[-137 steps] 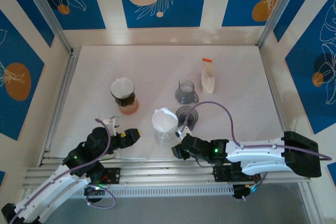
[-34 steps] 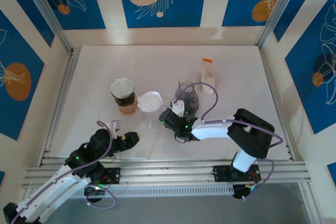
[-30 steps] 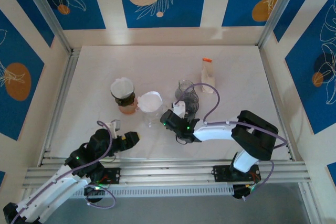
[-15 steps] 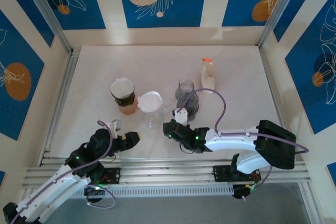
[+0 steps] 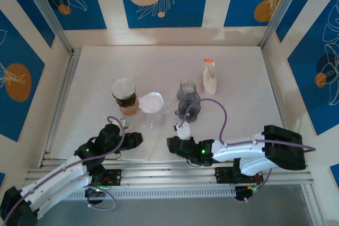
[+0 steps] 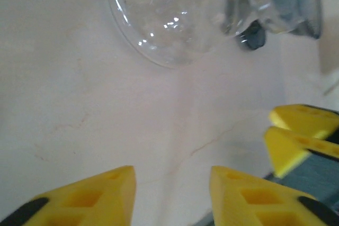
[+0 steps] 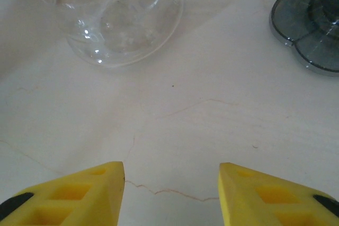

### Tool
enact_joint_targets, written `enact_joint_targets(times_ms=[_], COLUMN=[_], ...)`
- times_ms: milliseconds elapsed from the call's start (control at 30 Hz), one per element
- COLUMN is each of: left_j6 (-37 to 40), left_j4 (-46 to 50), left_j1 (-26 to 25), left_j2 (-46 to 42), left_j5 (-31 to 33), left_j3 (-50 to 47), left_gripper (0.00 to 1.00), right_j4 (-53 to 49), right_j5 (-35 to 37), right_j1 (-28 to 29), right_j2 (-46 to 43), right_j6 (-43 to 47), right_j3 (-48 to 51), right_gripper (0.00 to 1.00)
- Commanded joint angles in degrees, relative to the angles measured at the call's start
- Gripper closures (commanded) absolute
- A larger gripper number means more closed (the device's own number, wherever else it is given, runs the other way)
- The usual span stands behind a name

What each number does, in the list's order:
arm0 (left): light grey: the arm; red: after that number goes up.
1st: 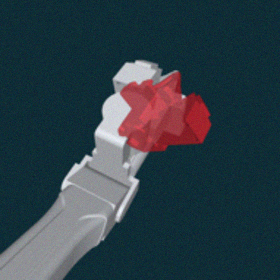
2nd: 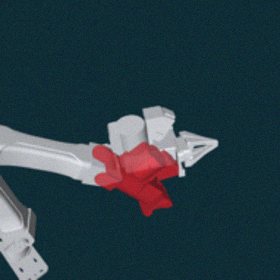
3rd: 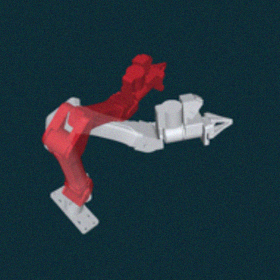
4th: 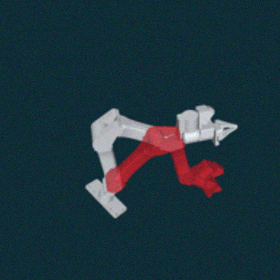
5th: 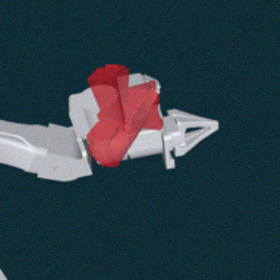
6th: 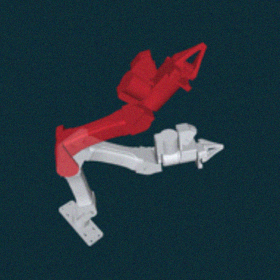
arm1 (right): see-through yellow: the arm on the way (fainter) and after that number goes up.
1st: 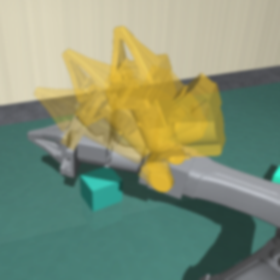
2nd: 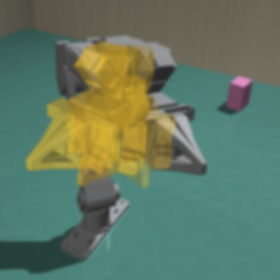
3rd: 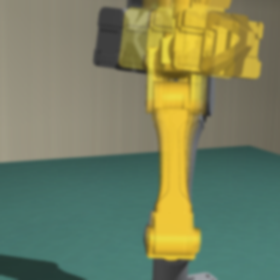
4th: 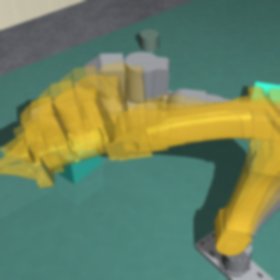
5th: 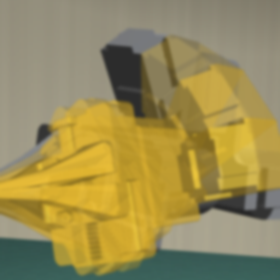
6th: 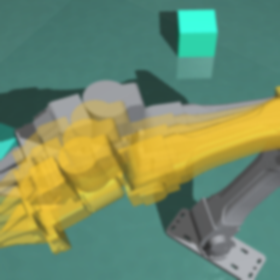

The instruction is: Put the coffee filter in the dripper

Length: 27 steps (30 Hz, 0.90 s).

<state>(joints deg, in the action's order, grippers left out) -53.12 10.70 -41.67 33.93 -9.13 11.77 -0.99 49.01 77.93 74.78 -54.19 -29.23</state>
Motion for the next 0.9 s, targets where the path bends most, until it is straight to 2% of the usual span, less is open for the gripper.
enact_joint_targets(times_ms=[0, 167, 300, 433, 767, 867], left_j6=[2.5, 3.4, 2.8, 3.5, 4.4, 4.4], left_j4=[-10.6, -20.3, -29.9, -35.3, -51.4, -52.7], left_j1=[-1.5, -5.1, -5.8, -6.4, -7.1, -7.2], left_j2=[5.6, 13.0, 15.8, 18.3, 29.0, 30.4], left_j5=[-1.1, 4.3, 8.4, 10.9, 11.7, 11.3], left_j3=[2.5, 0.9, -2.5, -4.1, -7.4, -8.0], left_gripper=[0.68, 0.77, 0.85, 0.90, 0.99, 1.00], right_j4=[-4.0, -10.8, -15.7, -19.0, -25.6, -28.2], right_j5=[5.5, 9.3, 12.2, 14.5, 17.7, 18.7], right_j1=[0.8, 2.2, 3.0, 3.6, 5.0, 5.5], right_j2=[-3.9, -10.4, -15.6, -18.8, -19.8, -19.8], right_j6=[-3.9, -7.4, -9.3, -10.1, -15.5, -17.0], right_j3=[0.0, 1.1, 1.7, 1.6, 0.3, -0.5], right_gripper=[0.50, 0.50, 0.50, 0.50, 0.50, 0.50])
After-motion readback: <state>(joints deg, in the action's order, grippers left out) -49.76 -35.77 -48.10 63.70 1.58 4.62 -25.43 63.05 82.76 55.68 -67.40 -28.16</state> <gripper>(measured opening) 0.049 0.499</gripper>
